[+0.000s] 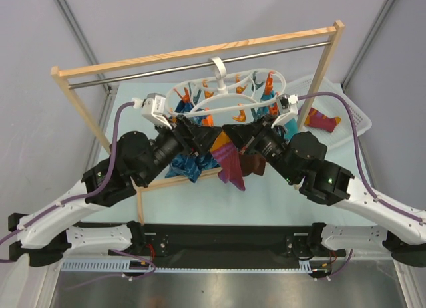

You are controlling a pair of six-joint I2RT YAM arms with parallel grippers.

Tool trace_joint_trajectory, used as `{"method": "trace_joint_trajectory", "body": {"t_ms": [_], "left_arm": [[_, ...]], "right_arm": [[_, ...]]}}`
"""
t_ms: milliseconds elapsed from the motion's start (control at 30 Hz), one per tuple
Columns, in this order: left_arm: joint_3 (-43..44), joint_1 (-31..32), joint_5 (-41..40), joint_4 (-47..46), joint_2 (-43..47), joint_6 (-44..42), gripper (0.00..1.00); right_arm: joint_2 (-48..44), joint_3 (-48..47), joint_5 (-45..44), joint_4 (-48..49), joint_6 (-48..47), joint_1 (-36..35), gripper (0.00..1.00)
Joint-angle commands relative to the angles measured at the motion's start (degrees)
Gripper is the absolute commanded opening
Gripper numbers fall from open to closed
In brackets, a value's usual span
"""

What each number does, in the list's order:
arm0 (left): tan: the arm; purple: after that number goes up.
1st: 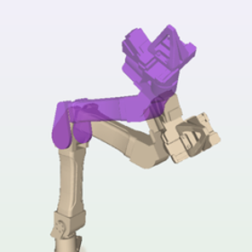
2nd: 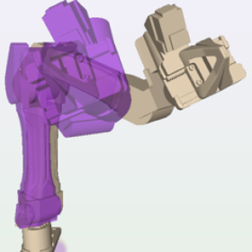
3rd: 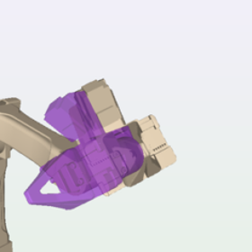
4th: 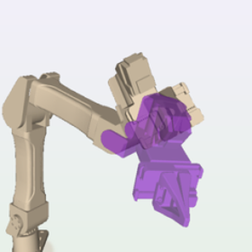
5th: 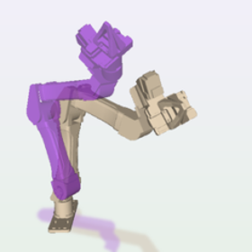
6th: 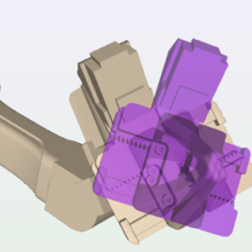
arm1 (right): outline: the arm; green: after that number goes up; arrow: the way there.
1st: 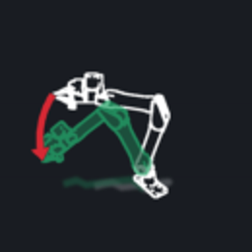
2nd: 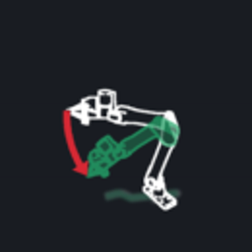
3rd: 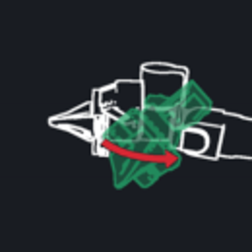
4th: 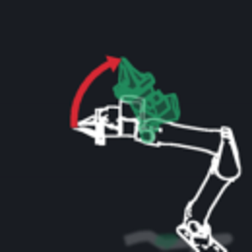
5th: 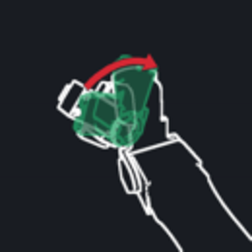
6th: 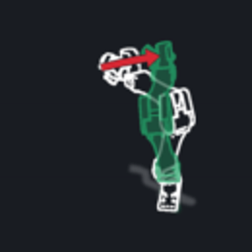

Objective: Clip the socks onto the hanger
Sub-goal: Clamp the sock onto the hanger.

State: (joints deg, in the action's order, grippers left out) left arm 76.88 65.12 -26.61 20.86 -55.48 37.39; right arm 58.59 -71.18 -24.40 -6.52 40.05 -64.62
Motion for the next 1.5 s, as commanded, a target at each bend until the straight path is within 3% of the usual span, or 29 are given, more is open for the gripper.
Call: {"method": "trace_joint_trajectory", "body": {"t_ms": [0,267,433,567,733,833,1033,1167,1333,1467], "left_arm": [[-0.33,0.18,1.12,-0.74,1.60,-0.38,0.74],[-1.73,0.18,1.91,0.41,6.26,-0.82,0.81],[-4.63,0.18,4.02,-0.12,11.09,-2.93,0.73],[-7.18,0.18,-0.09,1.54,14.08,-5.13,0.66],[-4.29,0.18,-6.95,6.46,10.05,-5.92,0.66],[-0.86,0.18,-9.60,10.85,5.40,-3.29,0.61],[-0.68,0.18,-8.02,8.50,4.33,-3.37,0.62],[-3.05,0.18,-8.81,5.25,5.30,-5.04,0.65],[-3.49,0.18,-11.01,4.01,5.21,-6.97,0.65],[-2.79,0.18,-9.69,3.04,3.98,-7.68,0.61]], "right_arm": [[-0.40,-1.69,0.41,2.22,0.73,0.72,0.00],[-1.89,-0.54,-0.38,-1.99,-0.85,3.53,0.00],[-3.21,-0.45,-0.03,-5.34,-2.96,6.87,0.00],[-4.36,-0.63,1.63,-6.31,-3.75,9.07,0.00],[-5.06,-0.89,2.78,-7.27,-4.28,10.30,0.00],[-5.24,-0.28,2.87,-7.10,-3.93,10.74,0.00],[-4.97,-0.80,3.40,-8.76,-5.68,11.88,0.00],[-5.24,-1.95,3.83,-12.10,-7.97,13.11,0.07],[-5.77,-2.30,6.82,-12.99,-8.76,14.26,0.08],[-5.24,-2.56,7.97,-12.81,-8.68,14.26,0.08]]}}
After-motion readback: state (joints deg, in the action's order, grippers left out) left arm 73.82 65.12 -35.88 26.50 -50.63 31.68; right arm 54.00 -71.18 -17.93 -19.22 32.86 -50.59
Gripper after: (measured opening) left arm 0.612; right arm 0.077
